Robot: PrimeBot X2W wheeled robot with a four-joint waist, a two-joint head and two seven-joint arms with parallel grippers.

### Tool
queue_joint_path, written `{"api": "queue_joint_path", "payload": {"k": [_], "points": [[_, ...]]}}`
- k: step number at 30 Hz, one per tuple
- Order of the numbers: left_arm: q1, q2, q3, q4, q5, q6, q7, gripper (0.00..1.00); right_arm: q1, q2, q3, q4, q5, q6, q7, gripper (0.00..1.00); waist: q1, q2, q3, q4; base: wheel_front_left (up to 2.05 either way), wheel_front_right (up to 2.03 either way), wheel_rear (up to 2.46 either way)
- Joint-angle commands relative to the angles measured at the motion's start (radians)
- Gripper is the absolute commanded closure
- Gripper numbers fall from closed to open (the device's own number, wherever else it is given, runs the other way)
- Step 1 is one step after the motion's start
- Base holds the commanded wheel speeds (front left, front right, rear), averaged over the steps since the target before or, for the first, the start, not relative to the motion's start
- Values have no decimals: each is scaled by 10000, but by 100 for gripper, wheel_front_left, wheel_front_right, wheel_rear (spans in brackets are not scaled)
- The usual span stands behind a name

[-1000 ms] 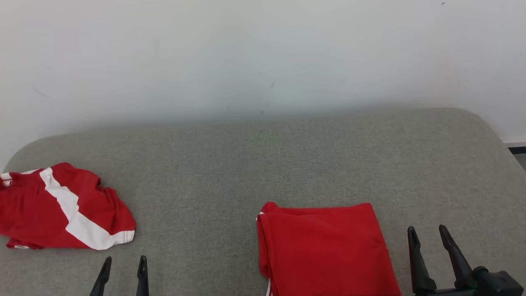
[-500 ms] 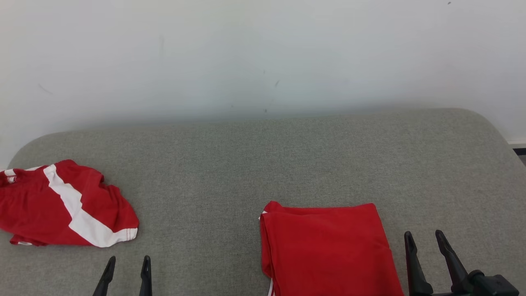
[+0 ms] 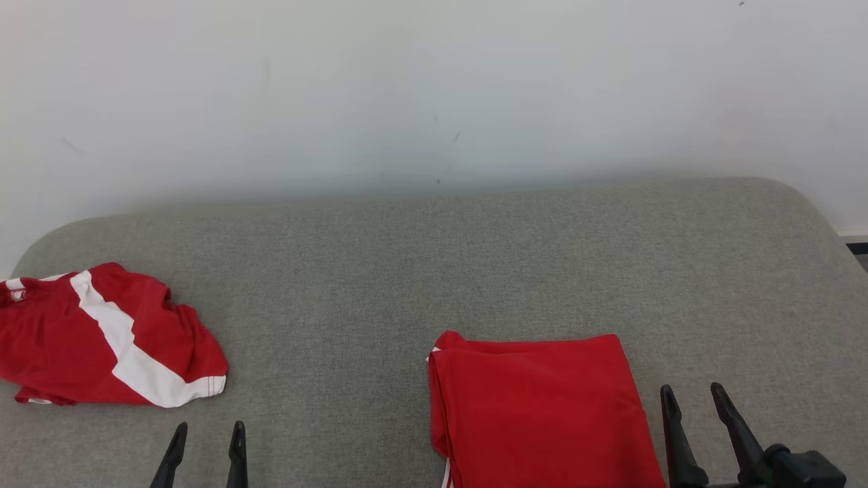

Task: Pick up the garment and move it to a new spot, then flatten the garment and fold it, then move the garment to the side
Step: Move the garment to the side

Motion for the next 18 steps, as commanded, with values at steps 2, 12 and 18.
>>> {"api": "queue_joint_path", "payload": {"k": [2,12,18], "points": [[74,-41,42,27,14,-13,-31,0,-355,-108,12,162,170,-24,166,0,0,0,54,-13,0,0,0],[-241,-112,-119,125,36,-3,-31,0,-1709,-502,215,1355,225,-24,1645,0,0,0,320,151,0,0,0],[-325,-145,-204,193,6,-1,-31,0,-2434,-623,286,2590,314,-24,2054,0,0,0,465,410,0,0,0]]}}
